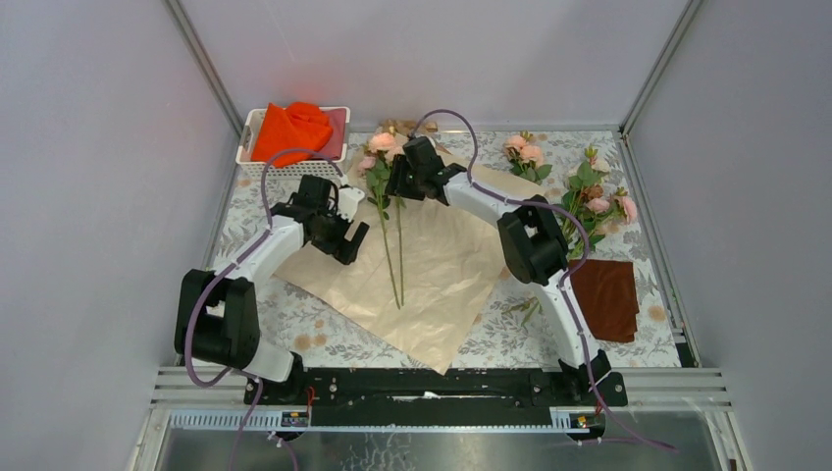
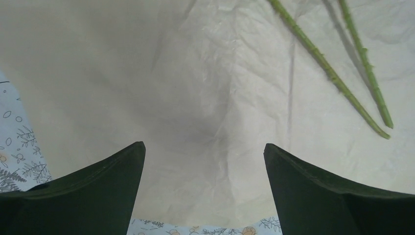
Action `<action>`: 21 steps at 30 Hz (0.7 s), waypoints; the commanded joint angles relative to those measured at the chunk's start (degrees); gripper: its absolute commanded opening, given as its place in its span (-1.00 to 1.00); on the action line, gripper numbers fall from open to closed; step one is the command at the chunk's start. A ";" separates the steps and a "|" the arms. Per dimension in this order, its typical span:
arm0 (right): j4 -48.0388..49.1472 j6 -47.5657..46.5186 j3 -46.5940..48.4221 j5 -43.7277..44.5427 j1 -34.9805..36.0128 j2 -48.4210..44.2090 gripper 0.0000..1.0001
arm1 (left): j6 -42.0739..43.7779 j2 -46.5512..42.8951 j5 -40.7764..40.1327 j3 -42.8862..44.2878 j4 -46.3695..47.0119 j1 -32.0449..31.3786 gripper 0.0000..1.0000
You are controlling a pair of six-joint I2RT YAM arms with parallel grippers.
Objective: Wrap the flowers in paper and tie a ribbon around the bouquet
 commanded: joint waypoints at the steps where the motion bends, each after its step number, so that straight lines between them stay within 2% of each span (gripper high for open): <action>1: -6.01 -2.78 8.54 0.27 0.21 2.04 0.28 | -0.88 1.47 -3.86 -0.16 6.19 0.79 0.97; 3: -13.14 -8.79 10.12 4.39 -0.19 0.13 0.44 | -0.61 1.57 -3.75 -0.73 6.82 1.06 0.97; 5: -16.36 -14.38 7.24 9.48 -1.23 -5.15 0.55 | -0.64 1.35 -3.81 -1.51 7.80 1.16 0.97; 9: -16.80 -19.53 -8.96 16.38 -6.84 -20.69 0.68 | -0.96 0.88 -3.33 -3.19 8.95 1.27 0.97; 12: -16.39 -18.26 -23.62 18.40 -13.93 -31.34 0.52 | -1.41 0.77 -3.16 -3.95 9.67 1.34 0.97; 15: -14.53 -17.54 -36.94 17.23 -20.92 -38.12 0.10 | -1.85 0.79 -2.59 -4.18 9.76 1.38 0.97; 17: -13.38 -18.07 -41.58 15.03 -24.92 -39.71 -0.04 | -2.02 0.66 -1.93 -4.35 9.78 1.34 0.97; 21: -12.65 -18.90 -43.63 10.62 -30.74 -37.74 -0.15 | -1.99 0.27 -1.76 -4.48 9.61 1.34 0.97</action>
